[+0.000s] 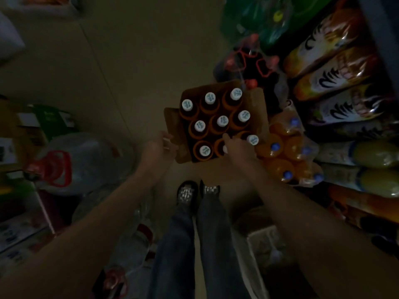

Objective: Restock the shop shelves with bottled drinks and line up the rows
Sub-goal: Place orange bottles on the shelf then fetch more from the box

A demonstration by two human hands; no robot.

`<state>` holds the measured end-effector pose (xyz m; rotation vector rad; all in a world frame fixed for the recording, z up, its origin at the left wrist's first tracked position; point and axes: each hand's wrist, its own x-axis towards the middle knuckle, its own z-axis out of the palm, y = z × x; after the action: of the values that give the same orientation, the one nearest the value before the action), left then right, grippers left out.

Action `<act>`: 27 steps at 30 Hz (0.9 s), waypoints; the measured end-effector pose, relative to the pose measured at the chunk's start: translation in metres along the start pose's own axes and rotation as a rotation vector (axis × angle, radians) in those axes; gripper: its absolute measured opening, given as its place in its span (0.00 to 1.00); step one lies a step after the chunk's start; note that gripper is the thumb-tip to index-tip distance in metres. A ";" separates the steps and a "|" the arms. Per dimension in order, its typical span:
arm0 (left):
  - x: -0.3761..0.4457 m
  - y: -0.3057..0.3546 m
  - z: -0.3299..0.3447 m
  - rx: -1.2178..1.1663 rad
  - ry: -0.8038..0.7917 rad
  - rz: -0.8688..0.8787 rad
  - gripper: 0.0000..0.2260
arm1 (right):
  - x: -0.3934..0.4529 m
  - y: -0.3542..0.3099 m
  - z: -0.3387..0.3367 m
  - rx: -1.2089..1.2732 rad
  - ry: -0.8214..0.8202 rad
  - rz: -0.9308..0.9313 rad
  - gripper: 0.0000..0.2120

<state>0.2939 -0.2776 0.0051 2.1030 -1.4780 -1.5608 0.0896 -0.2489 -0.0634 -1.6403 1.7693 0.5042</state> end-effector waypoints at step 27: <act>0.023 0.027 0.009 -0.376 -0.424 -0.168 0.12 | 0.020 0.047 0.029 0.172 0.171 0.226 0.29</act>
<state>0.2699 -0.3049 0.0020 1.7908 -1.0043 -2.2487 0.0502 -0.2373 -0.1055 -1.4076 2.0774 0.3079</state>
